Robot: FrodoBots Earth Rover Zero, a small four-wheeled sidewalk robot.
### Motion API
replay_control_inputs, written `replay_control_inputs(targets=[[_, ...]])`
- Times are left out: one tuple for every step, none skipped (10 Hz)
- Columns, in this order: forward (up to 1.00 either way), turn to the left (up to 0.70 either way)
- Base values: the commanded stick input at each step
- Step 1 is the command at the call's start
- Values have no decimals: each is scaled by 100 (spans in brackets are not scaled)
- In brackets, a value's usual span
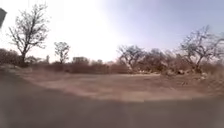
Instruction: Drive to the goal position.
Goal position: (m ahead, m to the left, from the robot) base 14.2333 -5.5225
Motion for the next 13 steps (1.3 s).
replay_control_inputs(targets=[[70, 0], [70, 0], [70, 0], [70, 0], [70, 0], [70, 0], [70, 0], [70, 0], [70, 0], [70, 0], [70, 0], [70, 0], [70, 0]])
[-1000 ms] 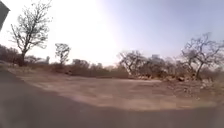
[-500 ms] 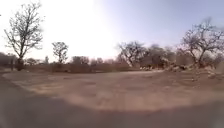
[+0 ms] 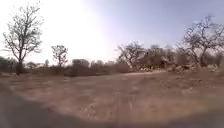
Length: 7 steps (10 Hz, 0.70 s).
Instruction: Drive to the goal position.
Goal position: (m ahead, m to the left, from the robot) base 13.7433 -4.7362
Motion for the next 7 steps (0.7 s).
replay_control_inputs(targets=[[70, 0], [70, 0], [70, 0], [70, 0], [70, 0], [70, 0], [70, -5]])
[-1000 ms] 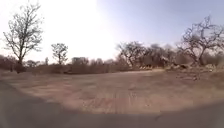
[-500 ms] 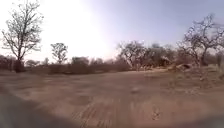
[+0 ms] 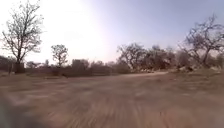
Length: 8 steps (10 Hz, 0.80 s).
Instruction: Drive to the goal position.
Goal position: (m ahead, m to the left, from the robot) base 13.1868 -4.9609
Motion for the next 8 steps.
replay_control_inputs(targets=[[70, -18], [70, -28], [70, -32], [70, -28], [70, -15], [70, -2], [70, 0], [70, 0]])
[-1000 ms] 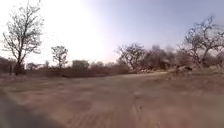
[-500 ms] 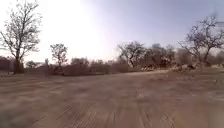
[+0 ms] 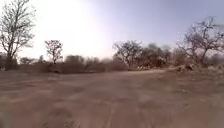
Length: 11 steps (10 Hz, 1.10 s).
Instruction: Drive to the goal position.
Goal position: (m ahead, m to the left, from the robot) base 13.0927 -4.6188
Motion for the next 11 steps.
replay_control_inputs(targets=[[70, 0], [70, 0], [70, 0], [70, 0], [70, 0], [70, 0], [70, 0], [70, 0], [70, 0], [70, 0], [70, 0]])
